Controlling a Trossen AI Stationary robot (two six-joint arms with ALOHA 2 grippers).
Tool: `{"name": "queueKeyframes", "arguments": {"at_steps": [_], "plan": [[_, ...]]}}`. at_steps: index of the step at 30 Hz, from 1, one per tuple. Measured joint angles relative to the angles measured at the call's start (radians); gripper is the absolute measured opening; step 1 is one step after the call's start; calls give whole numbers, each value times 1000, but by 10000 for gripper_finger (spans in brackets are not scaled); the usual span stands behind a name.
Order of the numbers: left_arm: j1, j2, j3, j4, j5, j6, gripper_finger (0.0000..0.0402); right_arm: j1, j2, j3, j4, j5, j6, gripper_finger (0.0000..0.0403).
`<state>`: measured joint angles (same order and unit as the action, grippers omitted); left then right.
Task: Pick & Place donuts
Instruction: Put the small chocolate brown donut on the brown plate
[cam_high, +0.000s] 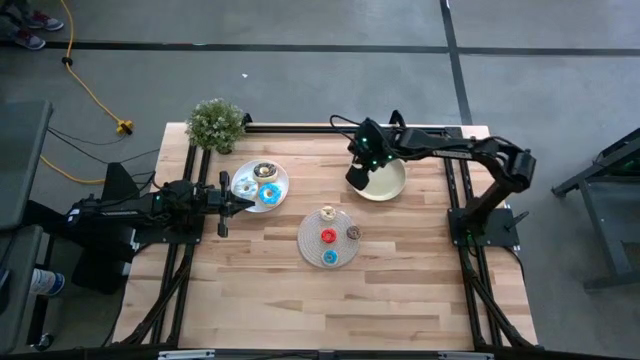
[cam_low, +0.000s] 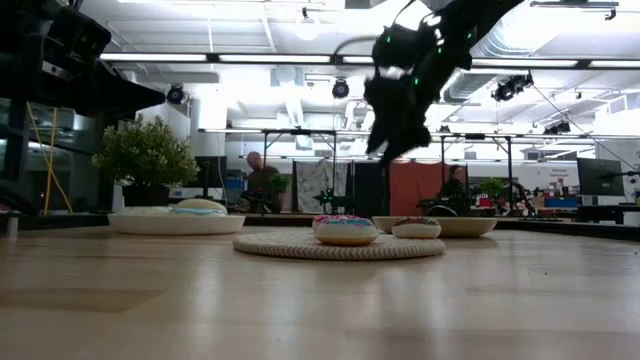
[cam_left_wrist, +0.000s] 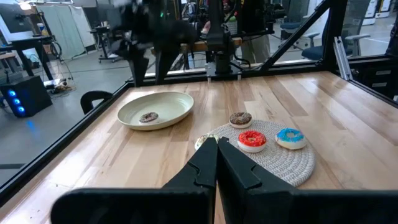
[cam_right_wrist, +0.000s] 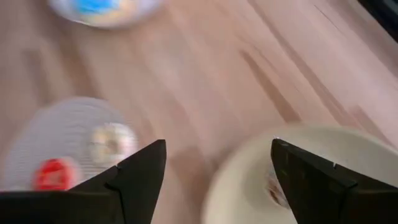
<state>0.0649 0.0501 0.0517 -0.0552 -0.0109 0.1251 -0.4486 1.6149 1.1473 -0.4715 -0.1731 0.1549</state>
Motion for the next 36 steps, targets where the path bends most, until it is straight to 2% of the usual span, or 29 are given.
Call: {"name": "queueKeyframes", "arguments": {"at_steps": [3,8,14,28,33,36], "plan": [[0,0,0,0,0,0,1,25,-34,0,46,-59,-50,283],[0,0,0,0,0,0,1,79,-58,0,85,-88,-155,282],[0,0,0,0,0,0,1,173,-58,0,77,-42,-241,282],[0,0,0,0,0,0,1,333,-58,0,-199,-20,-349,282],[0,0,0,0,0,0,1,384,-57,-65,-174,-12,-435,282],[0,0,0,0,0,0,1,416,-57,-127,-93,-12,-451,283]]}}
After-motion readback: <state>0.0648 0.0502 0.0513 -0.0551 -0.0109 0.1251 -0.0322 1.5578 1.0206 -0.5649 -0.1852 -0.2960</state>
